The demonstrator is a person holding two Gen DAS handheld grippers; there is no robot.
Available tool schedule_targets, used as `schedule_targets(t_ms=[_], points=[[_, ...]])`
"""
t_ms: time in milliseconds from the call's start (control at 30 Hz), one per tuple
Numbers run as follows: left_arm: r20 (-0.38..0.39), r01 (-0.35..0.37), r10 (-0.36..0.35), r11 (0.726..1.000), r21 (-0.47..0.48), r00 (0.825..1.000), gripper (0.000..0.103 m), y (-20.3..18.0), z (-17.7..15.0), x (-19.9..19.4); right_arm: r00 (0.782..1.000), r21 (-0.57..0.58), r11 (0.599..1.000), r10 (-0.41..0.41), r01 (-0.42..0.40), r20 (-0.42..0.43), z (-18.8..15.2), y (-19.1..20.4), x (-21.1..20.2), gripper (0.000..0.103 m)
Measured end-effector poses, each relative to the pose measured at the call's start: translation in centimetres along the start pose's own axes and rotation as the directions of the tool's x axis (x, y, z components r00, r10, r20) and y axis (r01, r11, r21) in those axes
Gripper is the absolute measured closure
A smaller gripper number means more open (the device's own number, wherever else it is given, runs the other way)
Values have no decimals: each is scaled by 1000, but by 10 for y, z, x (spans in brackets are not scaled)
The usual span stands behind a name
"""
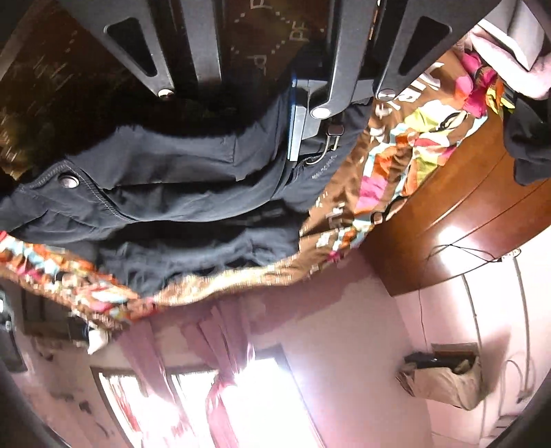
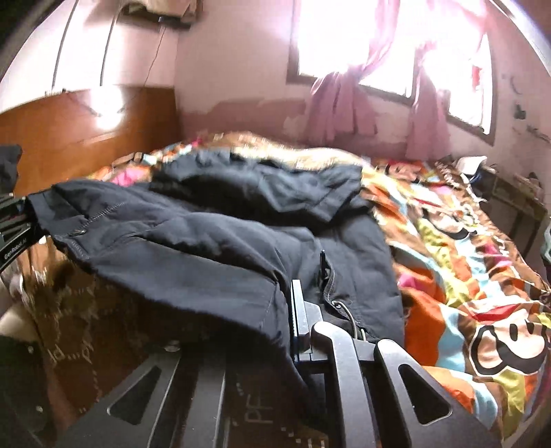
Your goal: Fold large clothes
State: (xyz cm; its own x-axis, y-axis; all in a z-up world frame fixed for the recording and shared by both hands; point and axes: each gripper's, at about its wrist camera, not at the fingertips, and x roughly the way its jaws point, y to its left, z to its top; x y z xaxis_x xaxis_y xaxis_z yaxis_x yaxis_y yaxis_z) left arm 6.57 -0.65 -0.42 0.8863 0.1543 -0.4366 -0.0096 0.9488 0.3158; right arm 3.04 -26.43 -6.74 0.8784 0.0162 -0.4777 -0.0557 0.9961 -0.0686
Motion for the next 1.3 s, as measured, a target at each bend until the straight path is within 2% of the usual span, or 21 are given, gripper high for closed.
schedule_targets(t_ms=[167, 433, 600, 700, 800, 967, 1167, 1300], points=[[7, 46, -46, 999, -28, 999, 94, 14, 15, -25, 994, 49, 999, -2, -3, 111, 19, -10, -39, 95], [43, 81, -81, 997, -12, 996, 94, 38, 24, -81, 976, 37, 999, 26, -35, 215, 31, -7, -96, 96], [111, 73, -70, 997, -25, 991, 95, 55, 36, -120, 949, -1, 998, 55, -58, 309, 39, 2, -145, 96], [137, 115, -105, 991, -68, 985, 96, 66, 48, -137, 938, 2, 998, 52, -56, 342, 48, 2, -164, 96], [169, 123, -110, 990, -64, 979, 96, 69, 58, -147, 927, 9, 998, 51, -58, 372, 55, 0, -178, 96], [173, 117, -110, 993, -29, 979, 96, 63, 70, -133, 928, -20, 1000, 27, -21, 372, 66, 0, -173, 96], [82, 133, -130, 990, -37, 988, 96, 57, 72, -93, 951, -24, 999, 39, -33, 305, 77, -4, -130, 96], [53, 126, -123, 991, -43, 991, 96, 54, 73, -73, 958, -33, 999, 47, -39, 284, 78, -3, -109, 96]])
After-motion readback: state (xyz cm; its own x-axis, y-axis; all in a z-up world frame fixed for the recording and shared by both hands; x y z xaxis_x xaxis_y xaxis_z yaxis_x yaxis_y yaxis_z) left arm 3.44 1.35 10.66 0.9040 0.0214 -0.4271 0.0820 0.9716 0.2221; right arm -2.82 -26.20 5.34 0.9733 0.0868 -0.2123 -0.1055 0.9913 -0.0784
